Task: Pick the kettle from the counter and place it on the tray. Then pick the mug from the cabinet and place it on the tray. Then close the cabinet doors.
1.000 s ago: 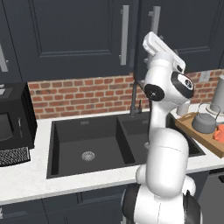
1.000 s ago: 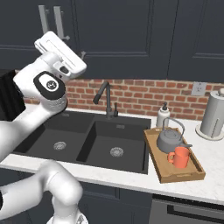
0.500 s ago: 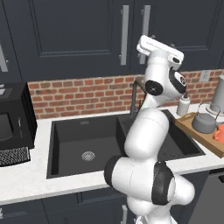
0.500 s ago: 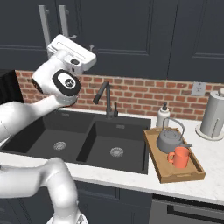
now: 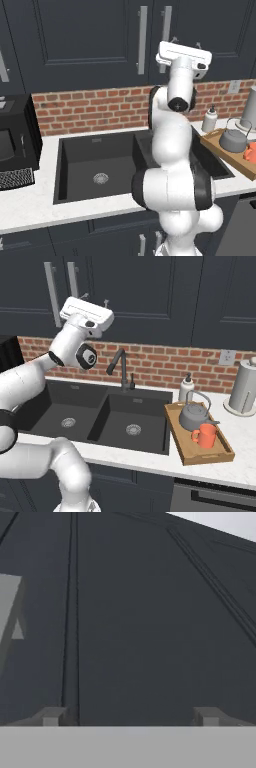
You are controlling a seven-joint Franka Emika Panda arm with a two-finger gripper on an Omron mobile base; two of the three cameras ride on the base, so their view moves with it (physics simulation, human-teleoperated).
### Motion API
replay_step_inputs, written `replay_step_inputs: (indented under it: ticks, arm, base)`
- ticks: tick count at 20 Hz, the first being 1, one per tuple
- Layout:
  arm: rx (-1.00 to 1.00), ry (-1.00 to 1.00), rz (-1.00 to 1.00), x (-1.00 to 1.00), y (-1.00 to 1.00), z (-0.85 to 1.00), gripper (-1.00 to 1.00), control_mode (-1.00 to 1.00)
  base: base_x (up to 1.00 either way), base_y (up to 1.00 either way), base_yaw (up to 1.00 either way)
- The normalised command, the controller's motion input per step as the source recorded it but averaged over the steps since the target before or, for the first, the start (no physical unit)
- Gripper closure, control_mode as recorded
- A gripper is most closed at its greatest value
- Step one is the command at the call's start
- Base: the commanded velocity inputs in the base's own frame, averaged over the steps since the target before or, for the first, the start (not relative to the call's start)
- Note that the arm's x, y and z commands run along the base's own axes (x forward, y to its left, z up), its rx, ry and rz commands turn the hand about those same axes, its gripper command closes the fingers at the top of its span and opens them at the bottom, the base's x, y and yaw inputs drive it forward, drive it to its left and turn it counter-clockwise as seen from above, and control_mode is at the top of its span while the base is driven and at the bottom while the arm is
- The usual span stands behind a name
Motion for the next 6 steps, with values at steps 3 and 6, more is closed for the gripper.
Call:
replay_step_inputs:
  ticks: [3,6]
  arm:
    - [-0.13,0.22,-0.08,0.27,0.00,-0.03,-1.00,-1.00]
    - [-0.11,0.26,-0.07,0.01,0.00,-0.03,-1.00,-1.00]
  base:
    - [0.00,0.00,0.00]
    - [0.00,0.00,0.00]
